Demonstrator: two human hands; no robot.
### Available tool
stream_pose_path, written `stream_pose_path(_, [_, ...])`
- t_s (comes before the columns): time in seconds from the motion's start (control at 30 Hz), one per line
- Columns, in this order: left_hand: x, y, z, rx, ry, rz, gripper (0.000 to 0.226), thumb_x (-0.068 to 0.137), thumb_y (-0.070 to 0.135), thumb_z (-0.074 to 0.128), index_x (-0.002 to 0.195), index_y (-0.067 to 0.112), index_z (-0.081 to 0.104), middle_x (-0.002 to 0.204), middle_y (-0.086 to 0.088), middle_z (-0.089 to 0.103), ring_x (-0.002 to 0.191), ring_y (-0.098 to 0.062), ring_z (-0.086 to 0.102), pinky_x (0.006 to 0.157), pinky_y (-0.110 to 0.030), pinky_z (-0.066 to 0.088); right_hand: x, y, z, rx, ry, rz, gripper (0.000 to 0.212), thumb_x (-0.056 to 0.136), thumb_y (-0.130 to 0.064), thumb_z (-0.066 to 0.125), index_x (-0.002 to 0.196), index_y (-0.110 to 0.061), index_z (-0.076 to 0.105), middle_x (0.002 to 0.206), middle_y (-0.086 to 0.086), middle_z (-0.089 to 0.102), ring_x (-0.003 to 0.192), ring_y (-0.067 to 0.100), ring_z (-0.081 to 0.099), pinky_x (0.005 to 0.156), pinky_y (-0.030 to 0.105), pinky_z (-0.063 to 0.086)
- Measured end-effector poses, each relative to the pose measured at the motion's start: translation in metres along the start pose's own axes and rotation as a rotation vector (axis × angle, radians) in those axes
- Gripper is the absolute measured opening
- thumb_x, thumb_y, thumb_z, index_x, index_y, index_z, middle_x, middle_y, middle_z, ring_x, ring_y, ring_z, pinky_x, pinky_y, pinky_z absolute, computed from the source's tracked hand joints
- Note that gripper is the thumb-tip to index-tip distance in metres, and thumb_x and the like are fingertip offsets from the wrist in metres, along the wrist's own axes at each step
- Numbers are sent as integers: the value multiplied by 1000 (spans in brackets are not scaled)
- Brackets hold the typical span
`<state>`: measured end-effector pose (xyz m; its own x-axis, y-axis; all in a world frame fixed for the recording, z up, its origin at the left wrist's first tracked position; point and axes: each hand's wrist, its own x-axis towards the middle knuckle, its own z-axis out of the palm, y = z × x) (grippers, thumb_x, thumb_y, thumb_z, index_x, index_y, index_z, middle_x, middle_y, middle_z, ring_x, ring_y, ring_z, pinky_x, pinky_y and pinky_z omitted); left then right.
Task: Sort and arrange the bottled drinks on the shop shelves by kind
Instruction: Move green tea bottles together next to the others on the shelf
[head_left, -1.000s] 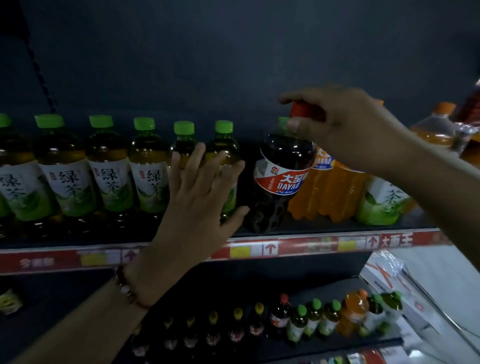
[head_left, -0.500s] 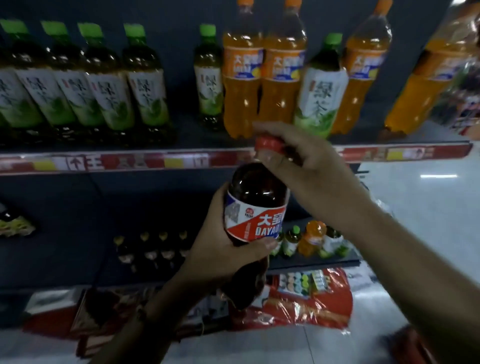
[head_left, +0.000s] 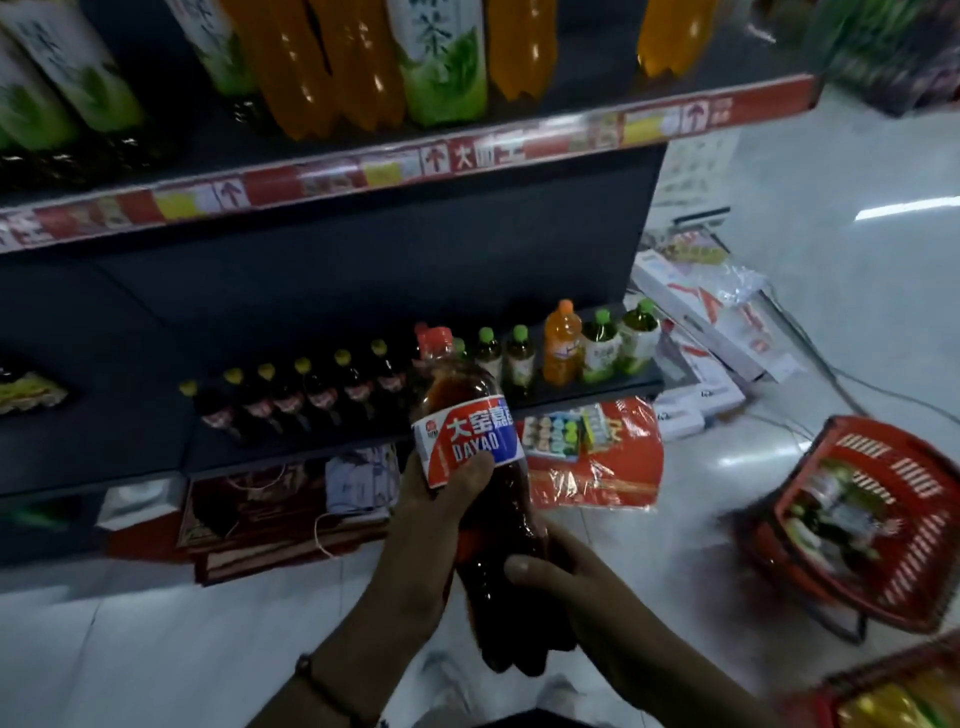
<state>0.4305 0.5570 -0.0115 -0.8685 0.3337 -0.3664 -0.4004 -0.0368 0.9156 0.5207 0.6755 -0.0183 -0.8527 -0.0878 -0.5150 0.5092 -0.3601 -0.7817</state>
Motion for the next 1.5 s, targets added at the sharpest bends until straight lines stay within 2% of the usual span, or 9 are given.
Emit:
stream_pose_path(0.27, [-21,-28,26,-207,0,-241,59,81,50,59,126,12,62,114,-15,71,105,-31,69,88,-45,54,-32,39,-3,-79,314,-51,44,68,-48,79,101,-47,49,108,-21,60,103,9,60,95,38,52])
stream_pose_path(0.53, [-28,-28,33,-292,6,-339,53,83,56,55,118,17,62,102,-14,75,91,-29,73,79,-43,55,-53,32,-11,-290,266,-92,71,67,-55,71,126,-47,33,115,-24,52,105,6,55,92,29,50])
stream_pose_path(0.63, [-30,-28,35,-271,-7,-336,53,80,57,57,115,17,63,102,-14,75,91,-29,73,80,-44,54,-55,28,-16,-275,236,-98,69,63,-59,71,120,-49,34,110,-26,52,97,4,56,72,17,53])
stream_pose_path(0.7, [-31,-26,36,-235,-35,-312,51,82,52,56,118,17,63,106,-15,74,96,-30,72,86,-46,54,-55,26,-22,-222,188,-72,65,62,-62,73,115,-46,39,112,-23,54,98,5,58,61,13,51])
stream_pose_path(0.97, [-29,-22,47,52,-206,-191,54,74,26,68,127,23,57,112,-6,73,106,-24,69,89,-41,55,-54,37,-39,48,100,16,55,68,-36,72,117,-36,47,120,-5,61,110,16,60,85,28,53])
stream_pose_path(1.1, [-28,-22,63,299,-218,-141,83,67,45,84,139,35,44,122,3,66,110,-18,64,95,-42,53,-51,37,-45,114,98,56,54,69,-43,72,115,-33,46,121,-4,61,111,19,60,96,37,50])
stream_pose_path(1.23, [-27,-22,77,458,-233,-50,97,59,53,83,142,39,35,128,8,57,115,-14,58,96,-42,53,-46,43,-51,192,95,67,52,66,-48,74,110,-30,50,111,-5,68,104,17,65,84,30,55])
stream_pose_path(1.33, [-24,-25,80,515,-239,-19,104,60,54,86,146,39,29,132,9,55,118,-14,56,98,-43,52,-42,46,-57,221,103,44,65,57,-55,77,111,-34,49,117,-5,66,114,22,61,101,41,48])
stream_pose_path(1.5, [-22,-27,79,505,-227,28,90,71,36,83,144,37,30,128,13,54,114,-7,56,84,-23,54,-37,45,-66,169,166,18,52,65,-44,73,110,-34,50,119,-4,63,110,19,61,103,42,45])
